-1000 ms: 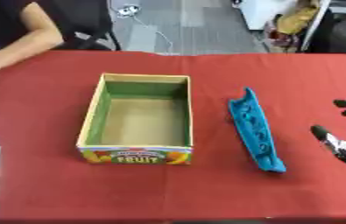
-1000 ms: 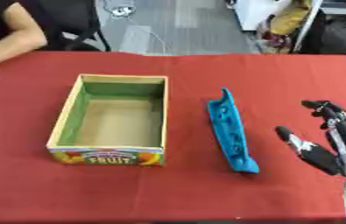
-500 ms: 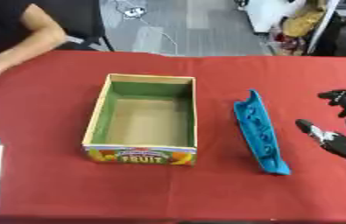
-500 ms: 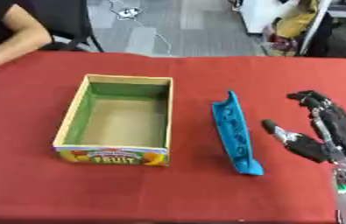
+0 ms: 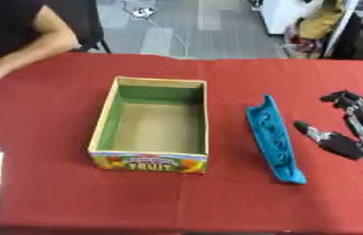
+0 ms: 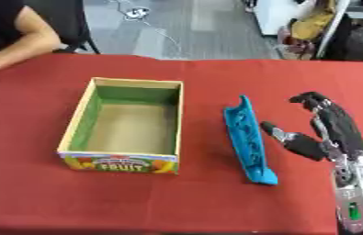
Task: Pick up objects on the table and place them in the box.
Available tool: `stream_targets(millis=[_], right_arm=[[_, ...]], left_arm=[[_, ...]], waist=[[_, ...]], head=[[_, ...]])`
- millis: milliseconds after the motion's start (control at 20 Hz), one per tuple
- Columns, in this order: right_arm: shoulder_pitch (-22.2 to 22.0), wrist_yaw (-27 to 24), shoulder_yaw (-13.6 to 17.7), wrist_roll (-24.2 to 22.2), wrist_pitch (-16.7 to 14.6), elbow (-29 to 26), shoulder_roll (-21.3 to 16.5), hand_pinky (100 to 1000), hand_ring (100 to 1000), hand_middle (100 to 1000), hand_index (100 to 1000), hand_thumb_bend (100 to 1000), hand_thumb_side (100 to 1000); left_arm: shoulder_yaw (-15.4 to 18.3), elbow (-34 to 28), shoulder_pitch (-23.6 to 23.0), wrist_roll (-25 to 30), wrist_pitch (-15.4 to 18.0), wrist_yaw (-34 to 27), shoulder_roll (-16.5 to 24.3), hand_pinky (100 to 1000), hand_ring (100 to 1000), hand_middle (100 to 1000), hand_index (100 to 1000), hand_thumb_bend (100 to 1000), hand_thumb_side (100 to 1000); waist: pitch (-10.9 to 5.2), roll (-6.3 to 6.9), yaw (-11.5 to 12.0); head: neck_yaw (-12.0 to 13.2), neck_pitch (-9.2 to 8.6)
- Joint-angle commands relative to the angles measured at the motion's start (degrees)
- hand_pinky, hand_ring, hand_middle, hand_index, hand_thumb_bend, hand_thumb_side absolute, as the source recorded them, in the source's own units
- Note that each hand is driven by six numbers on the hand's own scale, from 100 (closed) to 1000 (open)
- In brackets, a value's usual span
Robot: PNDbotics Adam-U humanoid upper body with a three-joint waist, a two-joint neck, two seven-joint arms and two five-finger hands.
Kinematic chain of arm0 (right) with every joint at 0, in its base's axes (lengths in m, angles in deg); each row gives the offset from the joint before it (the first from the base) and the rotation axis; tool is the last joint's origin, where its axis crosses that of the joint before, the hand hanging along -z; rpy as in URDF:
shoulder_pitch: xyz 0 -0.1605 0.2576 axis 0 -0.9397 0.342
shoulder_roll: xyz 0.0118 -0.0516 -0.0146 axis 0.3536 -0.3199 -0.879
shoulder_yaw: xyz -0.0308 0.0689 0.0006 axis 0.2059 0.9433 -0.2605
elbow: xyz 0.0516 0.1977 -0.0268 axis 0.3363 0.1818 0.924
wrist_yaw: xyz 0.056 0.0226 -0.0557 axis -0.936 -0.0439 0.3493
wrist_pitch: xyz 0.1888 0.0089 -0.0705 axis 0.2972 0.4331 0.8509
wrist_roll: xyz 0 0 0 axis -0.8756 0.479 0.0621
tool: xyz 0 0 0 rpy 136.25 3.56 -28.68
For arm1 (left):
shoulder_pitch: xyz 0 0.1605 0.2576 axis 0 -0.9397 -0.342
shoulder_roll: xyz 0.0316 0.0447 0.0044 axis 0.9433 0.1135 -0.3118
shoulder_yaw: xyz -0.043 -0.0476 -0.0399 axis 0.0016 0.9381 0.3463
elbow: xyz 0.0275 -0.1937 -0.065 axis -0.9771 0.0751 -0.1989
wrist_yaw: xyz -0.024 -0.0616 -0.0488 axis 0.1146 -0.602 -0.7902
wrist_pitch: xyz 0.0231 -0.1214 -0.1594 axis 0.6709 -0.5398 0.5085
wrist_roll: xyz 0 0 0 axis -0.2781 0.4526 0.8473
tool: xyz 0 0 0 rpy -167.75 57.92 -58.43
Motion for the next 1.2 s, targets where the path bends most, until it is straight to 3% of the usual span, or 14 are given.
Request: stream_targets(millis=[50,500,900,1200], right_arm=[[1.45,1.66,0.13,0.40,1.08,0.76,-0.06,558,727,766,803,695,897],[2.93,3.99,-0.49,0.51,1.76,4.19,-0.39,570,733,773,790,708,872],[4.65,5.54,-4.12,-1.44,-1.15,6.95,-0.38,587,741,782,780,745,842],[5.58,6.31,-5.82,-2.59,-2.86,9.63,0.10,597,745,786,777,724,811]], left_arm=[[-0.17,-0.79,0.53,0.07,0.12,0.01,1.45,500,669,772,772,100,950],[-0.20,-0.81,0.60,0.09,0.18,-0.02,1.41,500,670,773,772,100,949],[-0.34,-0.79,0.70,0.24,0.23,-0.08,1.36,500,670,773,772,100,949],[-0.39,-0.77,0.82,0.30,0.26,-0.09,1.26,500,670,773,772,100,950]], waist=[[-0.56,0.15,0.13],[-0.56,0.14,0.33],[-0.47,0.14,0.57],[-0.39,0.15,0.75]], head=[[0.34,-0.04],[0.41,-0.04],[0.08,-0.04],[0.06,-0.04]])
